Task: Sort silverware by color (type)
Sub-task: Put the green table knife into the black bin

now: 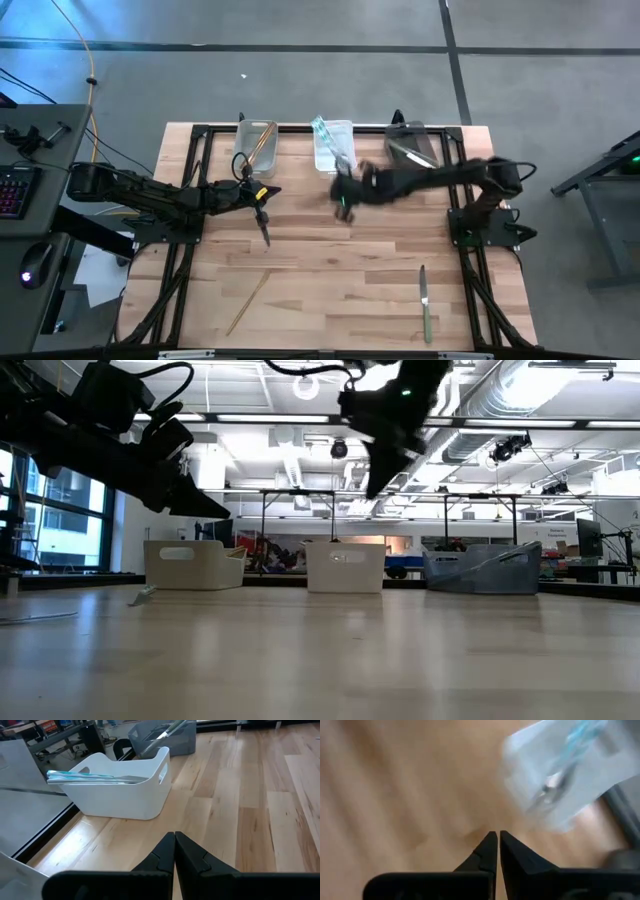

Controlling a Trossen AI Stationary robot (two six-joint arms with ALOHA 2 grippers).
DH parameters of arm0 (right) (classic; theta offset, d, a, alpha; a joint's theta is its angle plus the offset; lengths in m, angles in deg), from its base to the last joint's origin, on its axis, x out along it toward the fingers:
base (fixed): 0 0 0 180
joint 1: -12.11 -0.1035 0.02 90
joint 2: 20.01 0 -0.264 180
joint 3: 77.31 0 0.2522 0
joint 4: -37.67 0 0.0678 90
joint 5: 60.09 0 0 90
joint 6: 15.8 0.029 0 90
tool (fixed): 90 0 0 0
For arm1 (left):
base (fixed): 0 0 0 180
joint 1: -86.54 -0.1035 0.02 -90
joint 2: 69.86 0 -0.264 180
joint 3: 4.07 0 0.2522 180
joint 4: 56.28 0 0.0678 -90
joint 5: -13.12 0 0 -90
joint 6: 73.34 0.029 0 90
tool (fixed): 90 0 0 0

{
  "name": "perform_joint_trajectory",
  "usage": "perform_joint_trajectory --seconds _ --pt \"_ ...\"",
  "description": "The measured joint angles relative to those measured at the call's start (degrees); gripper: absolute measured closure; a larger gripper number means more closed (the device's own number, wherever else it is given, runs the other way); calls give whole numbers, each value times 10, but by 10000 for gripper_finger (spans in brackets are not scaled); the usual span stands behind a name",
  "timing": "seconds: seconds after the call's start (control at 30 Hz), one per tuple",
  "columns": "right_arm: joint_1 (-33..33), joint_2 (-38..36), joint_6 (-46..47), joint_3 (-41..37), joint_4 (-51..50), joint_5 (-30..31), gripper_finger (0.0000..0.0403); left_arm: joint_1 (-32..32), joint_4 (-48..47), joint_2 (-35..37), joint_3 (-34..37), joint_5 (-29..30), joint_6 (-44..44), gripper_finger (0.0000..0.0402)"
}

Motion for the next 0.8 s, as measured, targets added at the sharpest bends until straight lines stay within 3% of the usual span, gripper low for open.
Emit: perform_joint_trajectory --seconds 0.27,0.67,0.8 --pt "-181 -2 185 -127 87 -32 402 0 0 0 0 -2 -2 401" --pt "-427 -2 668 -160 33 -177 402 0 0 0 0 -2 -2 401" --pt "-497 -2 840 -160 53 -196 400 0 0 0 0 -2 -2 401"
